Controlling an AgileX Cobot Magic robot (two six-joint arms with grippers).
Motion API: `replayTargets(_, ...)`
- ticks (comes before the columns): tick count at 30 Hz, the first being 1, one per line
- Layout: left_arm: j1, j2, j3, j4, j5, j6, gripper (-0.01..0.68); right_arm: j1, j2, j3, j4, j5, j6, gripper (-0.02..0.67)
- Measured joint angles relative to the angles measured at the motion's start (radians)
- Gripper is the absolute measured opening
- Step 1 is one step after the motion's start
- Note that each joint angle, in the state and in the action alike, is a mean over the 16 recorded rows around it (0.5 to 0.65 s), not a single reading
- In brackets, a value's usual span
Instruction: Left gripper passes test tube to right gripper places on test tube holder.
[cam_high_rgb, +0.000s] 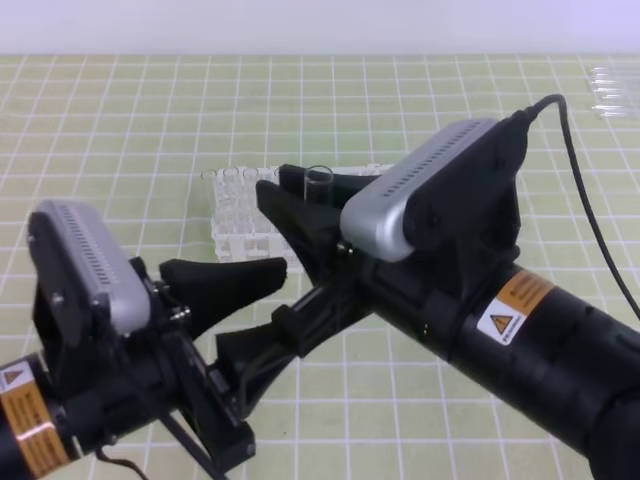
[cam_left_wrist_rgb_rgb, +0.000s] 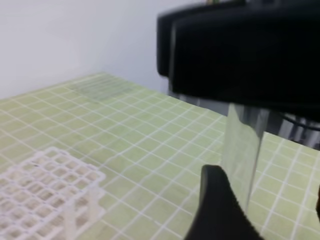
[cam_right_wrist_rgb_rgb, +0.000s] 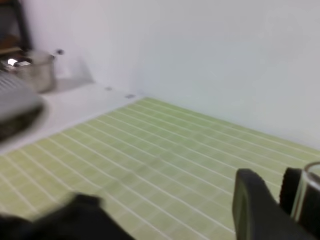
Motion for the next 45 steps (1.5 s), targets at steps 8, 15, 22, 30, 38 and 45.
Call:
replayTargets(8, 0.000, -0.175, 0.004, 0.223, 0.106, -0.217, 0.156, 0.000, -0.022, 0.000, 0.177, 0.018, -0.201, 0.085)
replayTargets(15, 0.000, -0.399, 0.038, 0.543, 0.189, -0.569, 0.026, 0.000, -0.041, 0.000, 0.260, 0.046, -0.287, 0.085)
replayTargets(22, 0.000, -0.635, 0.142, 0.754, 0.250, -0.847, 0.001, 0.000, -0.046, 0.000, 0.268, 0.066, -0.293, 0.085)
replayTargets(30, 0.000, -0.805, 0.333, 0.796, 0.380, -0.980, -0.002, 0.000, -0.046, 0.000, 0.271, 0.075, -0.293, 0.085)
replayTargets(38, 0.000, -0.830, 0.455, 0.796, 0.481, -1.004, -0.002, -0.013, -0.046, 0.000, 0.279, 0.071, -0.294, 0.085)
replayTargets(45, 0.000, -0.828, 0.472, 0.798, 0.488, -0.993, -0.002, -0.093, -0.046, 0.000, 0.291, 0.062, -0.298, 0.085)
